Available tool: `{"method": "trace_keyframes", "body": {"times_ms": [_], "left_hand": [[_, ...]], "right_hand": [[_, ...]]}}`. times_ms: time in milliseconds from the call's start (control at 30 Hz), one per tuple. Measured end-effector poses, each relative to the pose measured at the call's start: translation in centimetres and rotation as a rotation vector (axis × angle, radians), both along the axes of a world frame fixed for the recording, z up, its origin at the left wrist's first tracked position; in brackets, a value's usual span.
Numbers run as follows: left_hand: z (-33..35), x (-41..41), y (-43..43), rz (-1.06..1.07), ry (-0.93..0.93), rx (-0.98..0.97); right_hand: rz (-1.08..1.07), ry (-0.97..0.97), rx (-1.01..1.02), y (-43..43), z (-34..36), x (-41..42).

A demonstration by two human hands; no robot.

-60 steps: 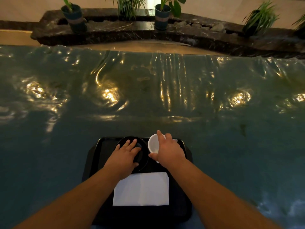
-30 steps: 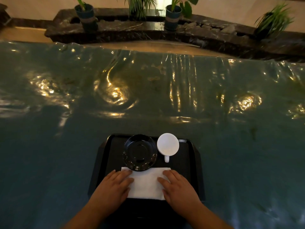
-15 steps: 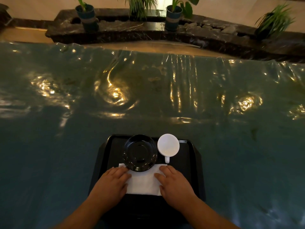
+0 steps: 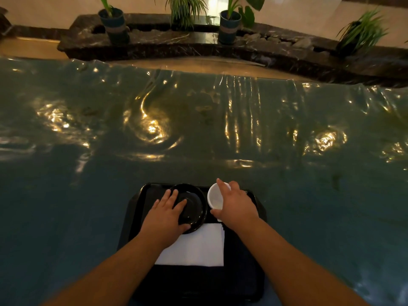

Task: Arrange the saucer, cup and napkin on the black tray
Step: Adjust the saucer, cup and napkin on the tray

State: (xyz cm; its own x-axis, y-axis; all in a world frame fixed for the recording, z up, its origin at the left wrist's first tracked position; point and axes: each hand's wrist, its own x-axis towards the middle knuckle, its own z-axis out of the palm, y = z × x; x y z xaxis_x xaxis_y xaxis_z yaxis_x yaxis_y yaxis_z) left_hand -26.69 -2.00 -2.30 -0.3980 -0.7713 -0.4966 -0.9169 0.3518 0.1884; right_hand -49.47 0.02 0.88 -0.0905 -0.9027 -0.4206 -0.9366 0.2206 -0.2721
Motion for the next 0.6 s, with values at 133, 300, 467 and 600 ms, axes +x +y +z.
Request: {"method": "trace_keyframes", "body": {"times_ms": [133,300,467,600], "left_hand": [[-0.2,0.0,-0.5,-0.016,-0.007,0.029],[-0.3,0.2,-0.9,-0.039,-0.008,0.021],[-0.2,0.5,-1.4,-0.071,-0.022,0.021],[-0.2,0.7,-1.8,-0.098,-0.036,0.025]], "right_hand": [[-0.012,-0.001,0.029,-0.7,-0.3,0.2],[0.0,-0.01,0.032,-0.8,-0.5,0.3],[-0.004,-0.016,0.019,-0.8,-0.9,0.6],[0.011,-0.013,0.016,-1.0,-1.1,0.7]]}}
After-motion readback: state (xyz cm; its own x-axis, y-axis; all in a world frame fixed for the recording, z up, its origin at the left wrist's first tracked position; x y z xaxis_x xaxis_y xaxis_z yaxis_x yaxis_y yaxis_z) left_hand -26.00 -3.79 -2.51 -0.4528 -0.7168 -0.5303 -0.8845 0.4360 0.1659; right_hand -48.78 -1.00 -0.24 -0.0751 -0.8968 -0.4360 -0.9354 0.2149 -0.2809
